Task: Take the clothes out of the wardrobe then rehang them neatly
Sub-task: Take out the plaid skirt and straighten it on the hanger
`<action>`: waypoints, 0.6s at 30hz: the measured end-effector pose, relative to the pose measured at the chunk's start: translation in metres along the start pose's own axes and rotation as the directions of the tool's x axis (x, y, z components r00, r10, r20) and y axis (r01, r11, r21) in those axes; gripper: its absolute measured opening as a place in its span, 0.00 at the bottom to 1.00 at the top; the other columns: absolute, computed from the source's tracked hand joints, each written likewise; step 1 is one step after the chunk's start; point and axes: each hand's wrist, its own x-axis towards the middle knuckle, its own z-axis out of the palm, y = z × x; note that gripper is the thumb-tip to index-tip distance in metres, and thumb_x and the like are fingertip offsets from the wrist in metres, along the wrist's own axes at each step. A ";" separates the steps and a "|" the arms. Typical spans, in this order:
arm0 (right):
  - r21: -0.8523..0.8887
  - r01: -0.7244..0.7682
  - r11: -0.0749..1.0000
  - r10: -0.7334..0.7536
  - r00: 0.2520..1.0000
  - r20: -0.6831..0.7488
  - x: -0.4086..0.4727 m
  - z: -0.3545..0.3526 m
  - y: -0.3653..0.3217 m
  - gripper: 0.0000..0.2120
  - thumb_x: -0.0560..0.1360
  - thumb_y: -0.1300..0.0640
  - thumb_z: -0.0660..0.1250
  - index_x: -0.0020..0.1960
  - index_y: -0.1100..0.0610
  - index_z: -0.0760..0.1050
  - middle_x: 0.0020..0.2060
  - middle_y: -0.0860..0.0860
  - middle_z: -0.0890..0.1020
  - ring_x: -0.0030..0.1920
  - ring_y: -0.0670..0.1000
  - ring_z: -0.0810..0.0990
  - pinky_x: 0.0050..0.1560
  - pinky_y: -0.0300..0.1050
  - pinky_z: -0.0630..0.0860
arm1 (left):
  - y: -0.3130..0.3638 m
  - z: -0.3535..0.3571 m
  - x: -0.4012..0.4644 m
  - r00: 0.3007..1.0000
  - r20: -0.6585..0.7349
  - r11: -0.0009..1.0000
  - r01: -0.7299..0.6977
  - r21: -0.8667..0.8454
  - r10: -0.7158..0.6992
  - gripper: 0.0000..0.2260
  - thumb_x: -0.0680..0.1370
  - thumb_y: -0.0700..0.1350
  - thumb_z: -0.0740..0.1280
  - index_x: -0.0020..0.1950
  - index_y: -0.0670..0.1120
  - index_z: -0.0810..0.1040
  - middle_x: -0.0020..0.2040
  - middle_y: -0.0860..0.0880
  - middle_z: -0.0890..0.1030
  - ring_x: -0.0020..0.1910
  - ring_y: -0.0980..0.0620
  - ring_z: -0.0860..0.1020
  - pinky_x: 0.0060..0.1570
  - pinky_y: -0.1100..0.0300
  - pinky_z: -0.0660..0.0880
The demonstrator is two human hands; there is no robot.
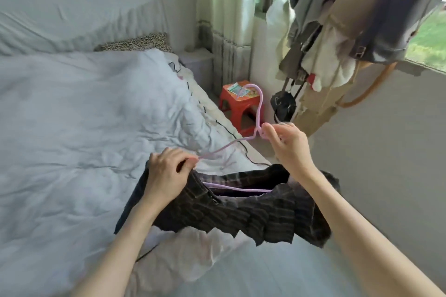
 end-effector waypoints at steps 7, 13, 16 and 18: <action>-0.234 0.127 0.964 -0.092 0.984 0.155 0.045 0.025 0.042 0.22 0.79 0.44 0.52 0.49 0.57 0.79 0.46 0.52 0.82 0.51 0.55 0.77 0.51 0.48 0.65 | -0.038 -0.033 0.018 0.948 -0.190 0.964 0.266 0.033 -0.255 0.21 0.73 0.59 0.54 0.39 0.47 0.79 0.40 0.54 0.80 0.46 0.48 0.77 0.45 0.57 0.56; -0.178 0.265 0.948 -0.237 0.958 0.163 0.093 0.073 0.031 0.23 0.74 0.40 0.52 0.40 0.58 0.75 0.35 0.49 0.75 0.40 0.52 0.70 0.43 0.44 0.60 | -0.075 -0.047 0.035 0.925 -0.244 0.935 0.329 0.135 -0.290 0.21 0.72 0.61 0.54 0.38 0.48 0.78 0.38 0.57 0.77 0.43 0.49 0.75 0.45 0.56 0.57; -0.206 0.302 0.931 -0.287 0.953 0.098 0.129 0.109 0.026 0.16 0.74 0.47 0.64 0.40 0.61 0.76 0.37 0.52 0.76 0.41 0.51 0.66 0.44 0.47 0.65 | -0.112 -0.049 0.064 0.928 -0.229 0.927 0.335 0.167 -0.294 0.23 0.71 0.64 0.53 0.39 0.48 0.78 0.38 0.56 0.78 0.43 0.51 0.72 0.44 0.57 0.54; -0.231 0.291 0.928 -0.279 0.957 0.085 0.158 0.138 0.024 0.12 0.73 0.53 0.69 0.41 0.62 0.77 0.39 0.55 0.77 0.42 0.53 0.68 0.44 0.47 0.64 | -0.143 -0.042 0.090 0.924 -0.198 0.915 0.363 0.175 -0.328 0.21 0.73 0.64 0.57 0.39 0.48 0.78 0.38 0.56 0.76 0.44 0.51 0.71 0.42 0.57 0.53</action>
